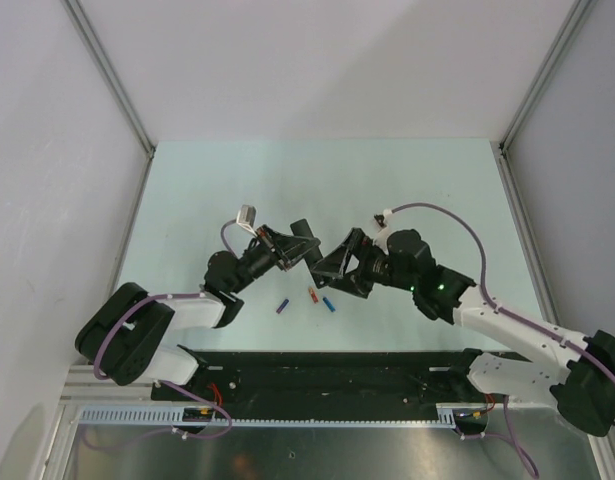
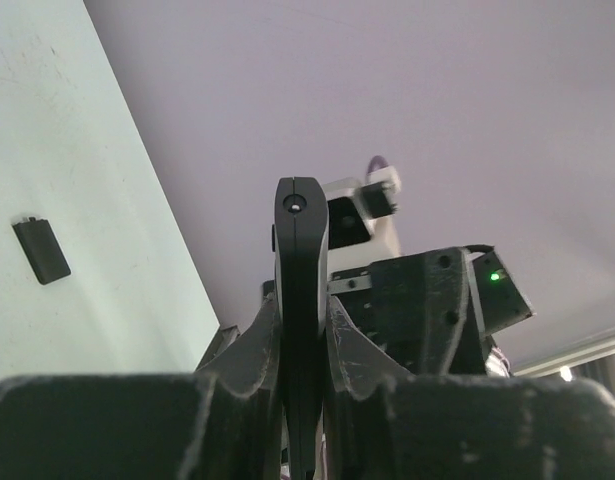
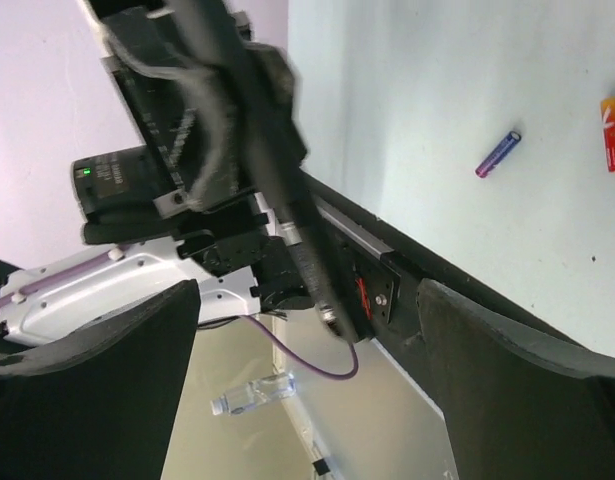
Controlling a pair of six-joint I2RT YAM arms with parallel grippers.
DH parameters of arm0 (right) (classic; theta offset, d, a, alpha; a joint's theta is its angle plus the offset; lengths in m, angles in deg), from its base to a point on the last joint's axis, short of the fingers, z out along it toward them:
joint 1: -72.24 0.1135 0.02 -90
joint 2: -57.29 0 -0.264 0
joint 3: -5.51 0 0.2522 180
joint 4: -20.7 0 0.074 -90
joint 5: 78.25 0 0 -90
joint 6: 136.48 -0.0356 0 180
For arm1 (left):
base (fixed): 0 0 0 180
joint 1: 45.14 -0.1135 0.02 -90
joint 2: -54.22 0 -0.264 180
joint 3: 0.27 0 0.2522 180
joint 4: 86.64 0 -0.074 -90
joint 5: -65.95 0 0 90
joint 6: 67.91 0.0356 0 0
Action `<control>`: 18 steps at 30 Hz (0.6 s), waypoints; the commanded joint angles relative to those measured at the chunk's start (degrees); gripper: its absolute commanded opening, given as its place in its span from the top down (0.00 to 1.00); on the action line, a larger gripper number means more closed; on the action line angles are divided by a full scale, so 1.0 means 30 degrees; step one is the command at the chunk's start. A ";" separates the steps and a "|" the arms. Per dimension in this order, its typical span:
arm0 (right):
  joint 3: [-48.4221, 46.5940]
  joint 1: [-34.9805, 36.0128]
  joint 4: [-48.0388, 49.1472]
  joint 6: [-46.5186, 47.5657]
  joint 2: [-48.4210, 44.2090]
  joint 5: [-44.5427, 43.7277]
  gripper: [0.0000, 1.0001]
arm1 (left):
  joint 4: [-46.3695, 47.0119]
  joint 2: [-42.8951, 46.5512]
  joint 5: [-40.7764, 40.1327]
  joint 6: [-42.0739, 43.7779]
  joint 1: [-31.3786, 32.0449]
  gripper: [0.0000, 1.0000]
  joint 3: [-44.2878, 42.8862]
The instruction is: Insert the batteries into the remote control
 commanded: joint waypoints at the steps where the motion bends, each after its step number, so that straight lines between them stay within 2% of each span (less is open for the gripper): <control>1: -0.3183 -0.0090 -0.3779 0.3645 -0.1831 -0.1271 0.05 | 0.2611 0.0067 0.0245 -0.0320 -0.0545 1.00 -0.0046; 5: -0.3656 -0.0324 -0.7276 0.6985 -0.3238 -0.4495 0.08 | 0.2611 0.0418 0.1299 -0.0994 -0.1394 1.00 0.0539; 9: -0.3482 0.0318 -0.9913 1.0731 -0.2952 -0.8475 0.12 | 0.2552 0.1557 0.2616 -0.1404 -0.2563 1.00 0.1709; 12: -0.2925 0.0992 -1.0067 1.1793 -0.1869 -1.0295 0.14 | 0.2114 0.2467 0.3408 -0.1522 -0.3326 1.00 0.3027; 18: -0.1636 0.3804 -0.8166 1.3613 0.0909 -1.2612 0.16 | -0.1690 0.5777 0.4259 -0.0150 -0.3915 1.00 0.4933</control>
